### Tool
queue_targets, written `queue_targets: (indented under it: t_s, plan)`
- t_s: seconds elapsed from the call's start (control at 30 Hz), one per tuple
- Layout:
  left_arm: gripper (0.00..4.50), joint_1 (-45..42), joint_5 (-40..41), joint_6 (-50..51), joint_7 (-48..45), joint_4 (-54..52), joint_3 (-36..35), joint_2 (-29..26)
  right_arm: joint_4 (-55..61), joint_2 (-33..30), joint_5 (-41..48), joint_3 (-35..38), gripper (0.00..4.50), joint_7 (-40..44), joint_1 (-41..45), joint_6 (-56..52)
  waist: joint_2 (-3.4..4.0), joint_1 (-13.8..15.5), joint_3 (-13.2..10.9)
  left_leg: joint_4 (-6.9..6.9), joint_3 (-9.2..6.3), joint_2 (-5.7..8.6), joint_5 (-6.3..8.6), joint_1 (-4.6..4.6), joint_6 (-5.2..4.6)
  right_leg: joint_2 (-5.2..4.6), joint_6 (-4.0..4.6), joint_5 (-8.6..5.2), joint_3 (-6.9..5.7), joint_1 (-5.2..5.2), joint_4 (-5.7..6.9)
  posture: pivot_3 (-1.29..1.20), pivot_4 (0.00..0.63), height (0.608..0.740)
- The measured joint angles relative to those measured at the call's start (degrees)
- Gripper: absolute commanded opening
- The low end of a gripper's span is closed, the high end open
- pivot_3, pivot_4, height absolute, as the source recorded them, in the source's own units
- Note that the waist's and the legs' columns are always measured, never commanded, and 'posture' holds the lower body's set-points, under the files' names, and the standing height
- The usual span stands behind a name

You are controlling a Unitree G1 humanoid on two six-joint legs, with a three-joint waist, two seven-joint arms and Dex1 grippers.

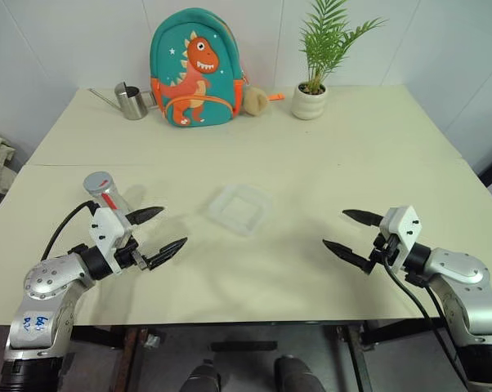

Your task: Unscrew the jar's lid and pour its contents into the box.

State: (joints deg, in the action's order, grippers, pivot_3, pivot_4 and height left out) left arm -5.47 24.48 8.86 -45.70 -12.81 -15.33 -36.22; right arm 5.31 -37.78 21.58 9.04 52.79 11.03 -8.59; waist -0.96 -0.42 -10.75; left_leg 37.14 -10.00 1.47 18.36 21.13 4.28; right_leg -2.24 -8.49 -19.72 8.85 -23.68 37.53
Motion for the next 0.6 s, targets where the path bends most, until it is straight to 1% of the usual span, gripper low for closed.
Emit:
queue_targets:
  t_s: [0.07, 0.13, 0.2, 0.33, 0.4, 0.53, 0.57, 0.6]
  plan:
    - [4.48, 0.6, 0.0, 0.0, 0.3, -0.3, -0.2, 0.0, 0.1, 0.0, 0.0, -0.3, 4.48, 0.2, 0.7, -0.5, 0.00, -0.1, 0.0, 0.00, 0.00, -0.01, 0.00, -0.01, 0.00, 0.01, 0.00, 0.00, 0.00, 0.00, 0.00, 0.00, 0.150, 0.740]
    - [4.48, 3.2, 0.0, 0.2, 1.6, -0.8, -0.5, 0.2, 0.3, 0.0, 0.1, -1.5, 4.48, 0.9, 2.5, -1.4, 0.00, -0.7, 0.0, -0.03, 0.00, -0.02, 0.00, -0.01, 0.00, 0.00, 0.00, 0.00, 0.00, 0.00, 0.00, 0.00, 0.150, 0.740]
    - [4.48, 6.0, 0.0, 1.1, 3.3, -2.2, -0.9, 1.5, 0.2, 0.0, 0.1, -2.4, 4.48, 1.8, 3.8, -1.6, 0.00, -1.0, 0.0, -0.04, -0.03, -0.05, 0.00, 0.02, 0.00, -0.04, 0.00, 0.00, -0.02, 0.00, -0.04, 0.00, 0.150, 0.740]
    - [4.48, 8.4, -0.2, 2.4, 8.9, -4.7, -2.8, 4.3, -0.3, 0.6, 0.5, -3.6, 4.48, 2.2, 7.8, -3.0, -0.01, -1.2, 0.0, 0.00, -0.04, -0.05, 0.00, 0.02, 0.00, -0.05, 0.00, 0.00, -0.03, 0.01, -0.03, 0.00, 0.150, 0.740]
    - [4.48, 8.8, -1.5, 3.0, 14.0, -5.3, -3.5, 7.4, -0.4, 2.0, 1.4, -4.0, 4.48, 2.1, 9.8, -4.1, -0.01, -1.2, 0.0, 0.01, -0.05, -0.04, 0.00, -0.01, 0.00, -0.05, 0.00, 0.00, -0.04, 0.03, -0.01, 0.00, 0.150, 0.740]
    - [4.48, 8.7, -10.8, 6.1, 29.8, -7.7, -2.3, 15.5, -0.6, 5.5, 4.7, -4.3, 4.48, 1.0, 13.1, -9.1, -0.01, -1.1, 0.0, 0.04, -0.10, 0.06, 0.00, 0.03, 0.00, -0.04, -0.02, 0.02, -0.07, 0.04, -0.04, 0.00, 0.150, 0.740]
    - [4.48, 7.7, -12.9, 7.6, 35.4, -8.4, -2.3, 19.3, -0.6, 6.2, 5.7, -4.3, 4.48, 0.4, 13.9, -10.8, -0.01, -1.0, 0.0, 0.04, -0.10, 0.13, -0.01, 0.04, 0.00, -0.07, -0.03, 0.02, -0.07, 0.04, -0.04, 0.00, 0.150, 0.740]
    - [4.48, 7.3, -13.7, 8.4, 37.9, -8.8, -2.1, 21.3, -0.6, 6.7, 6.0, -4.4, 4.48, 0.3, 14.4, -11.7, -0.02, -1.0, 0.0, 0.06, -0.12, 0.12, -0.01, 0.07, 0.00, -0.07, -0.03, 0.02, -0.10, 0.04, -0.05, 0.00, 0.150, 0.740]
